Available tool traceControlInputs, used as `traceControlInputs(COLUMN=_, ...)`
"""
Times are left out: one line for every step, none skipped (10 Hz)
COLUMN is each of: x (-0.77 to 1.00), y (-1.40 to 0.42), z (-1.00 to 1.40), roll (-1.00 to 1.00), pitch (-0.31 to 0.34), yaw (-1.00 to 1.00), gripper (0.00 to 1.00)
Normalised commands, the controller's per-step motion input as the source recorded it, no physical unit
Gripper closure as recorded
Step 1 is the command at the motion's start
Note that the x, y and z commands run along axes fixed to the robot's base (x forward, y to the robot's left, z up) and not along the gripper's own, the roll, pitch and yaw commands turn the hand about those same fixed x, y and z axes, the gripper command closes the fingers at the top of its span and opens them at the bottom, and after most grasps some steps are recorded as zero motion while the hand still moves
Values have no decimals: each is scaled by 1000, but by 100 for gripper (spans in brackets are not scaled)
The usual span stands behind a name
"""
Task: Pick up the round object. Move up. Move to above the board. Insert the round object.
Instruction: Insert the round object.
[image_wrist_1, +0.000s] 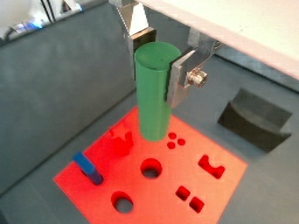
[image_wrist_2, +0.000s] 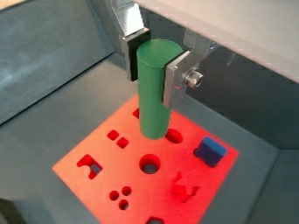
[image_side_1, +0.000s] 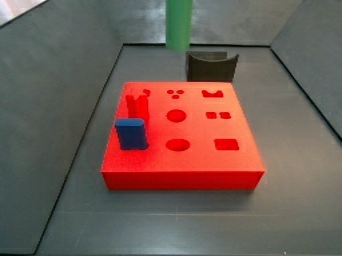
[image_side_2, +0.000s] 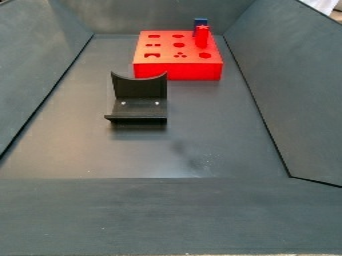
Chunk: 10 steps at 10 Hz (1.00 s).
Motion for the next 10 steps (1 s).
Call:
traceControlInputs(x=-103, y=0, z=-951, roll=31, pitch=-159, yaw=-37, gripper=100)
traceControlInputs(x=-129, y=0, z=-980, roll=40, pitch=-144, yaw=-49, gripper=100)
traceControlInputs(x=-129, y=0, z=-986, roll=43, pitch=-139, yaw=-57, gripper=100)
traceControlInputs(x=180, y=0, z=-843, roll=-23, pitch=-184, yaw=-157, gripper=100)
traceControlInputs(x=354, y=0, z=-811, roll=-33, pitch=-179, yaw=-206, gripper=100)
traceControlInputs(x=386, y=0, z=-789, roll=0, pitch=-140, yaw=-163, gripper=100)
traceControlInputs(x=366, y=0, z=-666, roll=4, pitch=-74, yaw=-157, gripper=100)
traceControlInputs(x=43, y=0, z=-540, roll=121, pitch=0, yaw=-80, gripper=100)
traceControlInputs(x=-94, y=0, z=-349, roll=114, pitch=0, yaw=-71, gripper=100)
traceControlInputs(x=-211, y=0, z=-243, roll=39, pitch=0, yaw=-120, gripper=100)
